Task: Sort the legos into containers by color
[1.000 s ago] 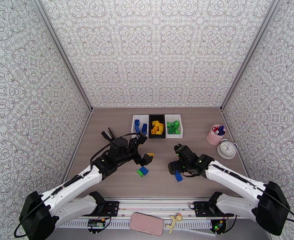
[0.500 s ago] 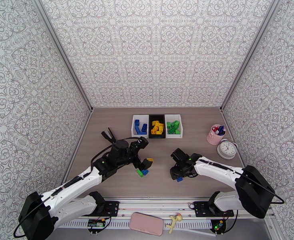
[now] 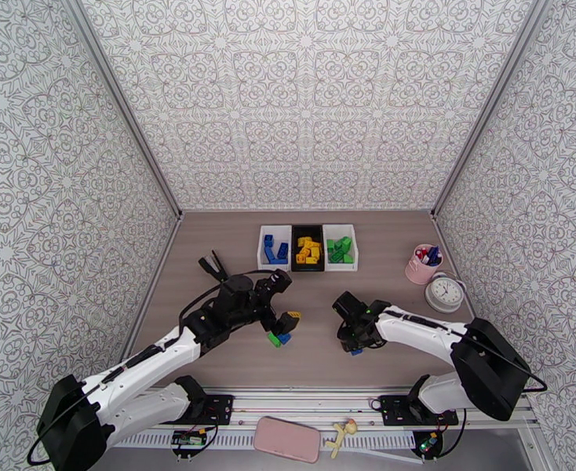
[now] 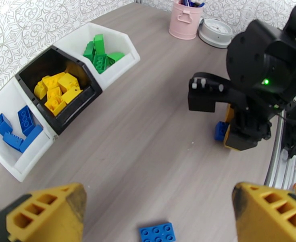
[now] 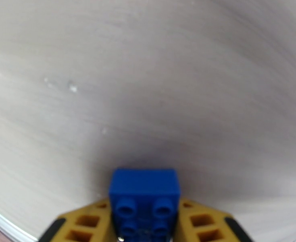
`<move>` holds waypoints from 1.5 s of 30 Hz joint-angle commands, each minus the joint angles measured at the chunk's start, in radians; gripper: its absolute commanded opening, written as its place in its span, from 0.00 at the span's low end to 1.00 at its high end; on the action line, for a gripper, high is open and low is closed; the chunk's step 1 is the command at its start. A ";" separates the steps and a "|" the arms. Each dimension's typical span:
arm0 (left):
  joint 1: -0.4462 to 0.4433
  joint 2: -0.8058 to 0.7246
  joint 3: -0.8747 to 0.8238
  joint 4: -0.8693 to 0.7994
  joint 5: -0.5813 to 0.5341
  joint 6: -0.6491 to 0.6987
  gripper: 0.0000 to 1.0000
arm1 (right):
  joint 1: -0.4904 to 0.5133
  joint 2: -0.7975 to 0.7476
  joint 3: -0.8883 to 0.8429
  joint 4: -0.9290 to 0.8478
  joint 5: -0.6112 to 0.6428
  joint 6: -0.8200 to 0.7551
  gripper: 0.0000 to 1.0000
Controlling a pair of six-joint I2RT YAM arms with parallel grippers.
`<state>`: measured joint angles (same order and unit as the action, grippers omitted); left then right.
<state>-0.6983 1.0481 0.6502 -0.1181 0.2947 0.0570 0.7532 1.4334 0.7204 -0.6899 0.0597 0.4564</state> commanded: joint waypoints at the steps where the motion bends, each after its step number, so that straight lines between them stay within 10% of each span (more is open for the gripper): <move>1: -0.012 -0.022 -0.012 -0.032 -0.001 0.003 1.00 | 0.006 -0.034 0.040 0.007 0.018 0.002 0.35; 14: -0.045 -0.138 -0.043 -0.094 -0.108 -0.049 1.00 | 0.006 -0.048 0.190 0.273 0.065 -0.014 0.29; 45: -0.076 -0.312 -0.123 -0.118 -0.265 -0.112 1.00 | -0.061 0.793 1.056 0.645 0.081 -0.199 0.29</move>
<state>-0.7650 0.7410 0.5396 -0.2573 0.0513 -0.0391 0.6994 2.1815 1.6974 -0.0505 0.1455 0.2680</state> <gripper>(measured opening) 0.996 0.319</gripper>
